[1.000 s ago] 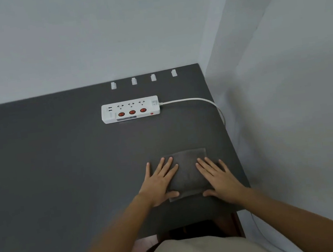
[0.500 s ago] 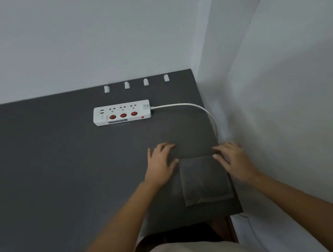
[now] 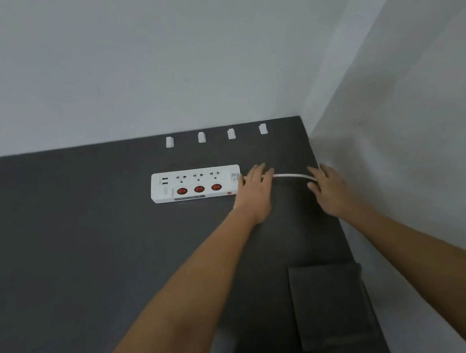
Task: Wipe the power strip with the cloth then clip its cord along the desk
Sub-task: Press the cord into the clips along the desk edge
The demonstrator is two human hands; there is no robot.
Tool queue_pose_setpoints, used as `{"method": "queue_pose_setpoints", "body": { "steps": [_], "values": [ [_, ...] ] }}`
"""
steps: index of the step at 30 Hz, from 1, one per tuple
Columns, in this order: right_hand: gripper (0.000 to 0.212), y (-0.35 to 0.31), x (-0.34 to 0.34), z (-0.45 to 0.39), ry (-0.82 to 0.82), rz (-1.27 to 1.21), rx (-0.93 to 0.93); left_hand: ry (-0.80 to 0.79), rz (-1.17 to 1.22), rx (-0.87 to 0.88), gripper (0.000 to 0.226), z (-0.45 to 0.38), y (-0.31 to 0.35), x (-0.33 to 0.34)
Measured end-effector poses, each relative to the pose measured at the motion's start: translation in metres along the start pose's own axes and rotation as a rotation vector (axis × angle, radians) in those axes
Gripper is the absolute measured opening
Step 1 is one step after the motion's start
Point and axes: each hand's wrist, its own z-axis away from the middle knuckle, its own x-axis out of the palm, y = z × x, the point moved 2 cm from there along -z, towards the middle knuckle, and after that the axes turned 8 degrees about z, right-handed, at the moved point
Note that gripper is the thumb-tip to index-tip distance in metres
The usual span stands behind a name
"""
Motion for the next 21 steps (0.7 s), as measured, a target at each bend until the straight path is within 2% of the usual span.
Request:
{"method": "queue_pose_setpoints", "body": {
  "steps": [3,5,11,14,16,21],
  "values": [
    [0.017,-0.010,0.002,-0.018,0.002,-0.007,0.015,-0.088,0.046,0.081,0.076,-0.023,-0.012,0.008],
    [0.016,-0.023,0.000,-0.026,-0.006,-0.030,-0.004,-0.082,0.056,0.077,0.069,-0.030,-0.029,0.009],
    [0.010,-0.112,-0.004,-0.056,0.007,-0.126,-0.185,0.220,0.101,-0.045,0.030,-0.030,-0.108,-0.022],
    [0.005,-0.173,-0.002,-0.074,-0.017,-0.272,-0.199,0.326,0.101,-0.106,0.027,-0.022,-0.162,-0.047],
    [0.009,-0.212,0.001,-0.086,-0.008,-0.329,-0.206,0.387,0.129,-0.154,0.027,-0.016,-0.196,-0.066],
    [0.012,-0.278,0.011,-0.125,0.011,-0.418,-0.196,0.431,0.194,-0.283,0.027,-0.017,-0.255,-0.106]
  ]
}}
